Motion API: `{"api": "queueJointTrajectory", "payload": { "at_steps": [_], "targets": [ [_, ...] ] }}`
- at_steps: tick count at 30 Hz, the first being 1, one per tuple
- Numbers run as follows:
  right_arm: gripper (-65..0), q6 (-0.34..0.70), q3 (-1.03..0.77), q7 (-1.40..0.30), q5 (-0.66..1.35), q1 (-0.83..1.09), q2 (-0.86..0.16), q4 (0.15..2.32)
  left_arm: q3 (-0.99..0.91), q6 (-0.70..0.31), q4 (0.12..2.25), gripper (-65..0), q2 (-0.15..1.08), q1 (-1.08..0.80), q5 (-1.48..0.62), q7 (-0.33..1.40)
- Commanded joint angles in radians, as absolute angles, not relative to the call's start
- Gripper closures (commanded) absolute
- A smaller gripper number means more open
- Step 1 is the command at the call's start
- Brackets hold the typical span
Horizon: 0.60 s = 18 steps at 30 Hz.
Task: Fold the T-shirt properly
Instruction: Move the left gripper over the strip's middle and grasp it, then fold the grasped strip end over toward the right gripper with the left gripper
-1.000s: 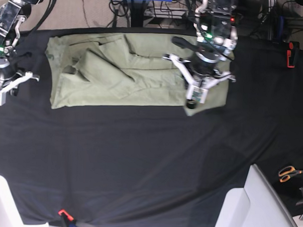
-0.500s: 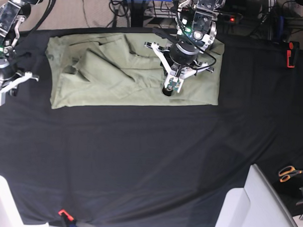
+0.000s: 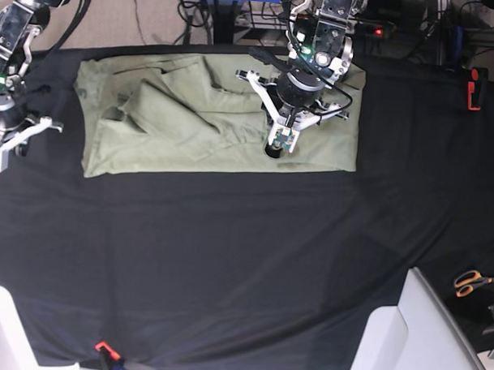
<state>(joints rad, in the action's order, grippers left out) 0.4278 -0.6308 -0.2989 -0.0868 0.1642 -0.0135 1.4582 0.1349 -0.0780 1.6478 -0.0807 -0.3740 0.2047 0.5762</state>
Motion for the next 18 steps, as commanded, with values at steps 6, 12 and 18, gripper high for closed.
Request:
{"api": "queueJointTrajectory", "payload": {
  "at_steps": [6, 12, 18],
  "targets": [
    [-2.7, 0.427, -0.633, -0.277, -0.079, 0.154, -0.025, 1.472, 0.254, -0.079, 1.661, -27.0, -0.085, -0.371, 0.197, 0.556],
    [-2.7, 0.427, -0.633, -0.277, -0.079, 0.154, -0.024, 1.472, 0.352, -0.076, 1.669, -40.5, -0.085, -0.315, 0.094, 0.556],
    [-2.7, 0.432, -0.633, -0.278, -0.079, 0.163, -0.024, 1.478, 0.341, -0.071, 1.825, -38.7, -0.007, -0.358, 0.064, 0.558]
  ]
}}
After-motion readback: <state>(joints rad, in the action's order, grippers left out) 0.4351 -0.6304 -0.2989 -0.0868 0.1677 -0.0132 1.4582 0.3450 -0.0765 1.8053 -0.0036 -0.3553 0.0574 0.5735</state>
